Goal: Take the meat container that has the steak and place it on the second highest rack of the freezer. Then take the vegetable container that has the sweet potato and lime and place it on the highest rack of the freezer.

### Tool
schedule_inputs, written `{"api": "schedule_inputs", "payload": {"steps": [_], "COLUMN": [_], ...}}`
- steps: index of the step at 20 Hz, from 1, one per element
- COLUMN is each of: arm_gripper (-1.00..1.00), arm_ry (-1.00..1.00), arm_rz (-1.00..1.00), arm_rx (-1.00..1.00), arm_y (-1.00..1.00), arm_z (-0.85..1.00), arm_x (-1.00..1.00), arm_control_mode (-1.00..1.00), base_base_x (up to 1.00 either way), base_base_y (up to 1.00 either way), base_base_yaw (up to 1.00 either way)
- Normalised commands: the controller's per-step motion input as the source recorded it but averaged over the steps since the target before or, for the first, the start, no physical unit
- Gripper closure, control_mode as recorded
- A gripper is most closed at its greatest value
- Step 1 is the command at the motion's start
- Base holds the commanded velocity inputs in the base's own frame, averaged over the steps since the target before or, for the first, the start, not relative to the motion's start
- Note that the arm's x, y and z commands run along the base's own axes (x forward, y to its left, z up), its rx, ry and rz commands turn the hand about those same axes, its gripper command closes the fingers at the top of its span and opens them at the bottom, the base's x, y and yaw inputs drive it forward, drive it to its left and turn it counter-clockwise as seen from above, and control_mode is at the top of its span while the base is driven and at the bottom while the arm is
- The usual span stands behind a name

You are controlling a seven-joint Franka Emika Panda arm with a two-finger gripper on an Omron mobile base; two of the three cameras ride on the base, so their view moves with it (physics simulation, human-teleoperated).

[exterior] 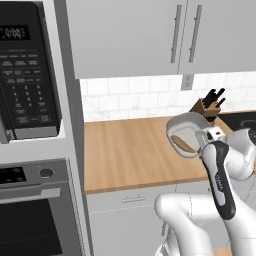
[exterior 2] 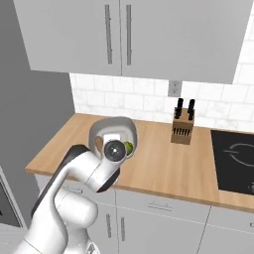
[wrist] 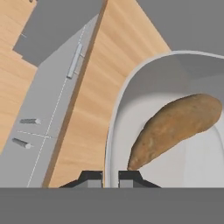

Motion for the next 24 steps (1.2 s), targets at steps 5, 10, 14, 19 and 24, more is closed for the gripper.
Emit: {"api": "schedule_inputs", "payload": {"steps": [5,10,14,19,24], "arm_gripper": [1.00,1.00,1.00,1.00,1.00], "arm_ry": [0.01,0.00,0.00,0.00,0.00], "arm_rz": [0.00,0.00,0.00,0.00,0.00], "arm_rx": [0.00,0.00,0.00,0.00,0.00], "arm_y": [0.01,0.00,0.00,0.00,0.00], "arm_z": [-0.02,0.00,0.00,0.00,0.00], "arm_x": [-0.03,0.00,0.00,0.00,0.00], "arm_control_mode": [1.00,1.00,1.00,1.00,1.00], "base_base_x": [-0.22,-0.98,-0.79,-0.33,-0.08], "base_base_y": [0.00,0.03,0.29,0.67,0.87], "base_base_yaw": [0.02,0.25,0.45,0.59,0.63]}}
